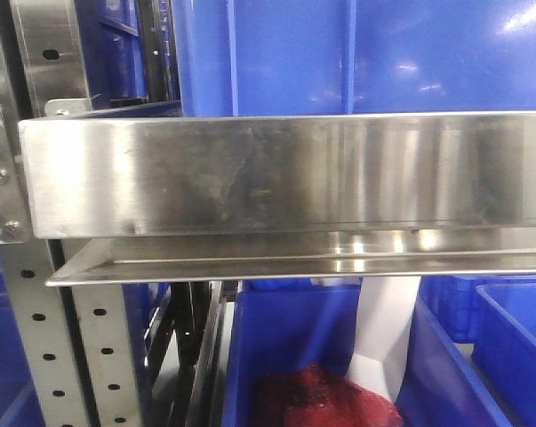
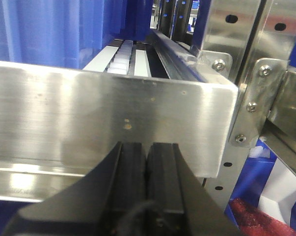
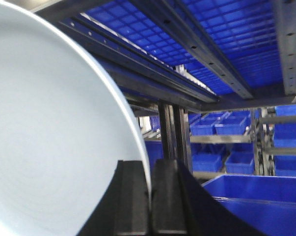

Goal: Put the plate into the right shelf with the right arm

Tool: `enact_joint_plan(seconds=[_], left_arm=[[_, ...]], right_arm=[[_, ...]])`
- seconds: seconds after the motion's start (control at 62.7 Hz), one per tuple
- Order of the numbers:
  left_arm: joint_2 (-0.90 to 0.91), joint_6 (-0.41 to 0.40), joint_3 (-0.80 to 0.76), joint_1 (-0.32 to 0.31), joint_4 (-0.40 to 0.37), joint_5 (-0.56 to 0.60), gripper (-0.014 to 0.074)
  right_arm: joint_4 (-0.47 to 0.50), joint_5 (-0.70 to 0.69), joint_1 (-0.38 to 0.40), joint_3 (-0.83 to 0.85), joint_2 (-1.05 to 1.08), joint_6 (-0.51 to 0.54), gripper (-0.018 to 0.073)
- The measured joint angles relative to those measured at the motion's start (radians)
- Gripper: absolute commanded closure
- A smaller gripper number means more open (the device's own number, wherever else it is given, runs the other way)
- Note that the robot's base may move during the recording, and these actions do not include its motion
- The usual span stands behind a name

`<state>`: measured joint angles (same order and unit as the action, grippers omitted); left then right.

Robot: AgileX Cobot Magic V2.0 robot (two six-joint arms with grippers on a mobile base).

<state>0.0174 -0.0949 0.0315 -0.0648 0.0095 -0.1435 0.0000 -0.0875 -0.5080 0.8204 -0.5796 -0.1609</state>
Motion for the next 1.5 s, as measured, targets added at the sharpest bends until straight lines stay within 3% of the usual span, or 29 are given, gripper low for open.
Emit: enact_joint_plan(seconds=[0.223,0.606,0.702,0.878,1.293,1.5], left_arm=[[0.0,0.0,0.0,0.0,0.0,0.0,0.0643],[0.0,0.0,0.0,0.0,0.0,0.0,0.0643],[0.0,0.0,0.0,0.0,0.0,0.0,0.0643],[0.0,0.0,0.0,0.0,0.0,0.0,0.0643],[0.0,0.0,0.0,0.0,0.0,0.0,0.0643],[0.0,0.0,0.0,0.0,0.0,0.0,0.0643]], right_arm=[[0.005,0.087,0.014,0.226,-0.322,0.061,0.0502],[0.007,0.191,0.19,0.351,-0.64,0.082,0.0487],[0.007,0.228,0.213,0.352,-0.676,0.082,0.0359],[0.011,0.269,0.218,0.352,-0.695,0.082,-0.0097],[0.011,0.285,0.219,0.356,-0.684,0.082,-0.0076],[0.011,0.319,0.219,0.356,-0.57,0.082,-0.003]])
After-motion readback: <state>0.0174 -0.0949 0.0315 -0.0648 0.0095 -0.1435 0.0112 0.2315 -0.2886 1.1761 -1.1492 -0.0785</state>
